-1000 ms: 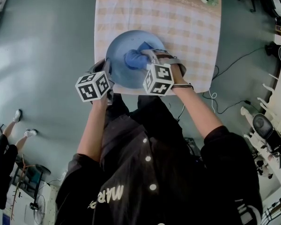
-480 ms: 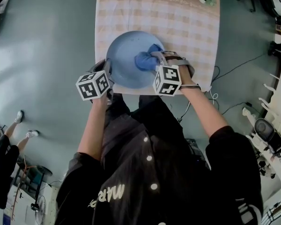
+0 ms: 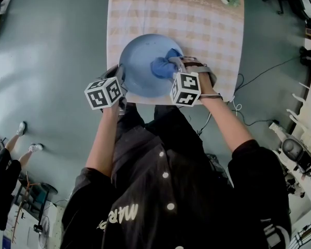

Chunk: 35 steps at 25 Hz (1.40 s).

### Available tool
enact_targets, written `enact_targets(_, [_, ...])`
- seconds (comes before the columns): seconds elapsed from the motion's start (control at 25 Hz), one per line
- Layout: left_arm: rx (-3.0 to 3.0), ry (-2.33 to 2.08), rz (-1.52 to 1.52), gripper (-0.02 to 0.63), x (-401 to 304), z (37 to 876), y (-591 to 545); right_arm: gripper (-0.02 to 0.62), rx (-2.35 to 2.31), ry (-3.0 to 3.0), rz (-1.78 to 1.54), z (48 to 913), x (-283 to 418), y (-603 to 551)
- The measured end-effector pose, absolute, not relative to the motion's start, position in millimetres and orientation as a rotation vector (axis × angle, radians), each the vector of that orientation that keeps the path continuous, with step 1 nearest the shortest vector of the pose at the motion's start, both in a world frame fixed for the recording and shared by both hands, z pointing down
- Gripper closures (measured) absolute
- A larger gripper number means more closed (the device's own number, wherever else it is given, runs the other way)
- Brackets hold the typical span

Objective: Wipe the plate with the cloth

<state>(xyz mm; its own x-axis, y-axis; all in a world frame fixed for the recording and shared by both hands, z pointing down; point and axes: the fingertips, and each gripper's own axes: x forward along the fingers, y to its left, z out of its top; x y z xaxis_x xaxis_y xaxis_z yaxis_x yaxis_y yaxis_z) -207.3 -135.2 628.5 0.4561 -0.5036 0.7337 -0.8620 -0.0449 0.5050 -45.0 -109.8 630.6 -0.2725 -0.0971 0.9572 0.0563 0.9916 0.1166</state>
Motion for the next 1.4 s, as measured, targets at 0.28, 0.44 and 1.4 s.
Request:
enact_targets(0.28, [1.692,-1.173,0.436,0.577,-208,628,-135,0.402,0.028,-1.919,-0.146,617,-83,-102])
enact_targets(0.44, [1.690,-1.166,0.429,0.577,-208,628,-135,0.402,-0.038,-1.964,-0.184,614,-119,-89])
enact_targets(1.4, [1.676,-1.164,0.445,0.577,-208,629,-135,0.405,-0.254,-1.920,-0.359,627,-142,-57])
